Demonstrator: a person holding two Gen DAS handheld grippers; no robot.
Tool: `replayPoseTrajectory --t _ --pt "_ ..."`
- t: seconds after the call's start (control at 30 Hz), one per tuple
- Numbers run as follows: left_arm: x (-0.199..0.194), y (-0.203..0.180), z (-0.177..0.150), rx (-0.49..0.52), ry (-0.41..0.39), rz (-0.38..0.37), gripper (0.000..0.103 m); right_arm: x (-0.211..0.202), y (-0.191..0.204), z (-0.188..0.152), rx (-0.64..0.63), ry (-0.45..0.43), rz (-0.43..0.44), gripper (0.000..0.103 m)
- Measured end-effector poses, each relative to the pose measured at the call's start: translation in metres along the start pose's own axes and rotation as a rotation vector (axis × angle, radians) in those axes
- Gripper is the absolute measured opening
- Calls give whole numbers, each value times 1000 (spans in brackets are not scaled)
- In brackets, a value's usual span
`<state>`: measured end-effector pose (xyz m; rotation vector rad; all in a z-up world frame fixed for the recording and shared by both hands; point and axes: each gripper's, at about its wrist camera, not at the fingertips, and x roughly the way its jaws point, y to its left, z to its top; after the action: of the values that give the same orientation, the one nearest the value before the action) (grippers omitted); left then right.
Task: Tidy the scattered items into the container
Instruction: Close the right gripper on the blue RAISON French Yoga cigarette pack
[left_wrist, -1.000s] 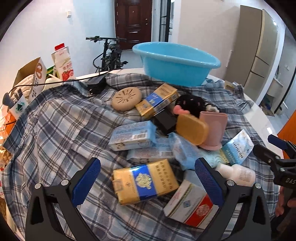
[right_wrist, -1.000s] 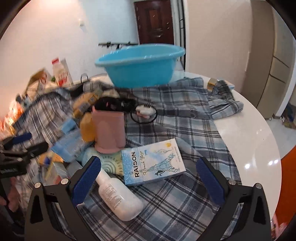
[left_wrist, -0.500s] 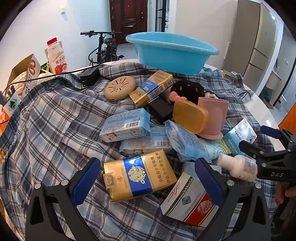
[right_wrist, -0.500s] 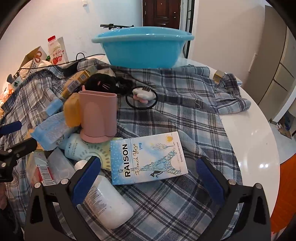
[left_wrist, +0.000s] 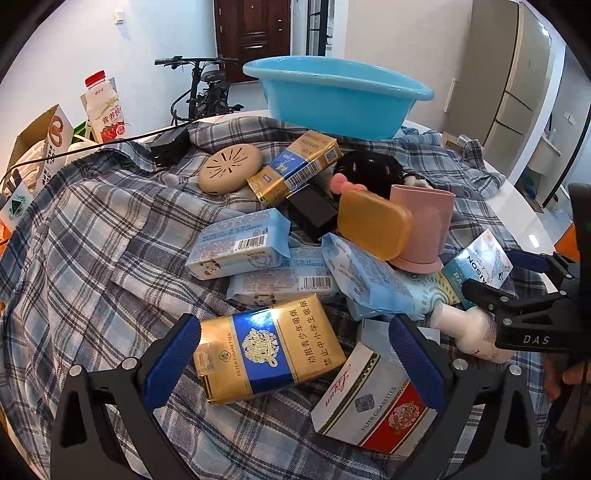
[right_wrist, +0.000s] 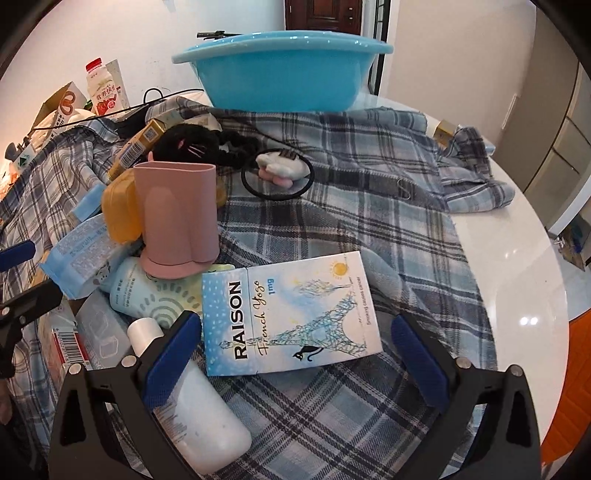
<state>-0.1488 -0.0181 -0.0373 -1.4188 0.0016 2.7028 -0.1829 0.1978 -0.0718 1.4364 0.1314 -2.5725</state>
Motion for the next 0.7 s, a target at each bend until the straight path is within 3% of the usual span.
replayPoseTrajectory --t 0.7 --pt "6 2 -2 -8 18 -3 103 5 -3 0 40 -8 22 102"
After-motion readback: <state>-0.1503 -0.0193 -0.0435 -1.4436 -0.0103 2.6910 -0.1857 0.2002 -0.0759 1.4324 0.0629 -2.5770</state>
